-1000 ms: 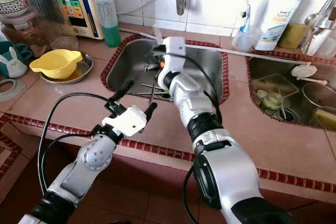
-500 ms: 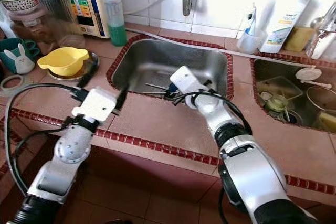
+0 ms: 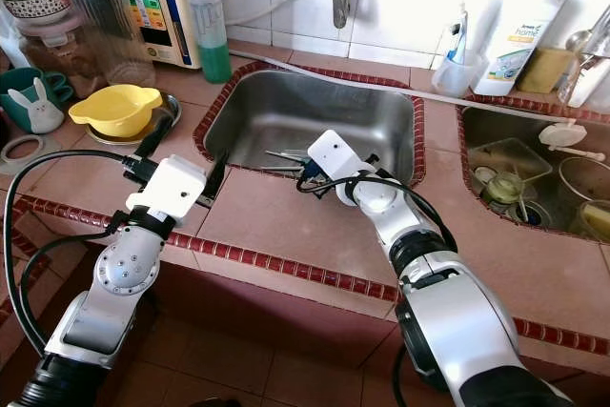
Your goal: Kitchen organization
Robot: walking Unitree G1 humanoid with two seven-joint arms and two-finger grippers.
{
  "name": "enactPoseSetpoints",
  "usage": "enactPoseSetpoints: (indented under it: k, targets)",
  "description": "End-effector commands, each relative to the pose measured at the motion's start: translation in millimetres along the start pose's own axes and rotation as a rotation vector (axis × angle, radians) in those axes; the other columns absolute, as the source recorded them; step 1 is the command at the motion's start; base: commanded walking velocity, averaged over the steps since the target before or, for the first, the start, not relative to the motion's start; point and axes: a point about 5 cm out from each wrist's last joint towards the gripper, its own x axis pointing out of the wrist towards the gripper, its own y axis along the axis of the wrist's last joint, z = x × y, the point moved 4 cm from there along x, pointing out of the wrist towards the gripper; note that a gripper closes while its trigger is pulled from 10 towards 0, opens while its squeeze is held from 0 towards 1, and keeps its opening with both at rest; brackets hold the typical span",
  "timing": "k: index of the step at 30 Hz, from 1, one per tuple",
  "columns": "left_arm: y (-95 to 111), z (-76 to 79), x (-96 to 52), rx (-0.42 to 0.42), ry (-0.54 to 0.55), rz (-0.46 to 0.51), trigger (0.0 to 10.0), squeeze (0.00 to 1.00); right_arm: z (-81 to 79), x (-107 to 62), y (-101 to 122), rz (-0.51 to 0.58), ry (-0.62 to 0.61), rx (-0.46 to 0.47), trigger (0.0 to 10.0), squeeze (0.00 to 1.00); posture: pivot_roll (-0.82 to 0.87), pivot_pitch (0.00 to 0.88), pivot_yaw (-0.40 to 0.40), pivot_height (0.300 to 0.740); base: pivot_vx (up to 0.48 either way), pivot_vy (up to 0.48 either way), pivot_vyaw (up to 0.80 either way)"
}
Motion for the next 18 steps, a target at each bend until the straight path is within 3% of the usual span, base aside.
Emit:
enactPoseSetpoints:
  k: [1,3,18]
  targets:
    - [2.9,-2.4,-0.2,-0.008,0.001,0.003,10.0,0.0,8.4,1.5,10.4,0.029,-0.033,0.019,10.0,1.0,0.15,0.103,-0.006,0.74,0.0,0.0,0.0]
    - [1.2,-2.0,-0.9,-0.011,0.002,-0.003,10.0,0.0,9.5,1.4,8.8,0.023,-0.039,0.074,10.0,1.0,0.14,0.095,-0.008,0.74,0.0,0.0,0.0]
    - [-1.4,-5.2,3.9,-0.055,0.031,-0.022,10.0,0.0,8.3,-0.1,-2.8,-0.02,-0.027,0.232,10.0,1.0,0.15,0.063,-0.018,0.74,0.0,0.0,0.0]
